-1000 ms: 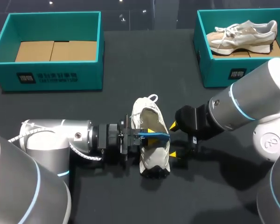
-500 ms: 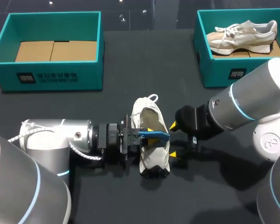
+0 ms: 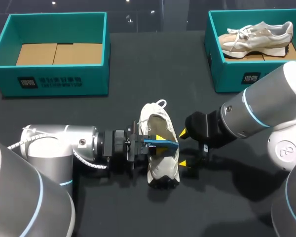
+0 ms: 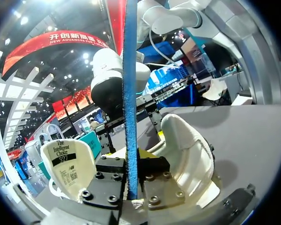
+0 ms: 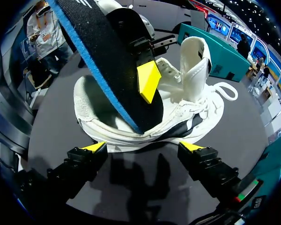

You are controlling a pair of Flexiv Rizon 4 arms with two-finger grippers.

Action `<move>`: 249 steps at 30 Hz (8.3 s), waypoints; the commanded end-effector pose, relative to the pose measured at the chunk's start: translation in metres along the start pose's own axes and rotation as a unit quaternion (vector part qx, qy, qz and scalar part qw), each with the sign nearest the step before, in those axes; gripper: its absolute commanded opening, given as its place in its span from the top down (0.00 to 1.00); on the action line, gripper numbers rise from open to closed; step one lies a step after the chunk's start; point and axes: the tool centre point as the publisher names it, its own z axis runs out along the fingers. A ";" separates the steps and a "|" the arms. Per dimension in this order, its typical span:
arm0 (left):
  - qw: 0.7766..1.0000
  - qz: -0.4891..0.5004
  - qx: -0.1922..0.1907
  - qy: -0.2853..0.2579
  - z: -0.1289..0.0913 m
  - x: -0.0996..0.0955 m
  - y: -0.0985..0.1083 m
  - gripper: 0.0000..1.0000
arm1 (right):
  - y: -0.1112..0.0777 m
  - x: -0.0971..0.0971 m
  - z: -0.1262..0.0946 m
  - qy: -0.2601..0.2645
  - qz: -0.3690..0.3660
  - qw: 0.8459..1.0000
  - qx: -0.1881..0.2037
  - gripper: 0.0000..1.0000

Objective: Take the shoe out of the shoebox, open the shoe tongue, remove and reinsert the insole, then place the shoe into the shoebox

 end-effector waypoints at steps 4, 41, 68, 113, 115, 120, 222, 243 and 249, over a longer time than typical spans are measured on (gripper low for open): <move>1.000 -0.001 -0.003 -0.001 0.000 -0.001 0.000 0.70 | -0.001 0.001 0.000 0.000 0.000 1.000 -0.001 0.00; 0.999 0.018 -0.027 0.005 -0.008 0.008 -0.040 1.00 | -0.001 0.001 0.000 0.000 0.000 1.000 -0.001 0.00; 0.993 0.099 -0.059 -0.013 -0.001 0.001 -0.001 1.00 | -0.001 0.001 0.000 0.000 0.000 1.000 -0.001 0.00; 0.979 0.162 -0.123 -0.024 0.008 0.001 0.003 1.00 | -0.001 0.001 0.000 0.000 0.000 1.000 -0.001 0.00; 0.980 0.154 -0.123 -0.023 0.006 0.000 0.002 1.00 | -0.001 0.001 0.000 0.000 0.000 1.000 -0.001 0.00; 0.984 0.137 -0.113 -0.024 0.000 0.000 -0.010 0.80 | -0.001 0.001 0.000 0.000 0.000 1.000 -0.001 0.00; 0.984 0.141 -0.106 0.034 0.000 0.016 -0.030 0.91 | -0.001 0.001 0.000 0.000 0.000 1.000 -0.001 0.00; 0.978 0.138 -0.151 0.034 0.002 0.014 -0.006 0.65 | -0.001 0.001 0.000 0.000 0.000 1.000 -0.001 0.00; 0.980 0.131 -0.145 0.044 -0.006 0.013 -0.018 0.65 | -0.001 0.001 0.000 0.000 0.000 1.000 -0.001 0.00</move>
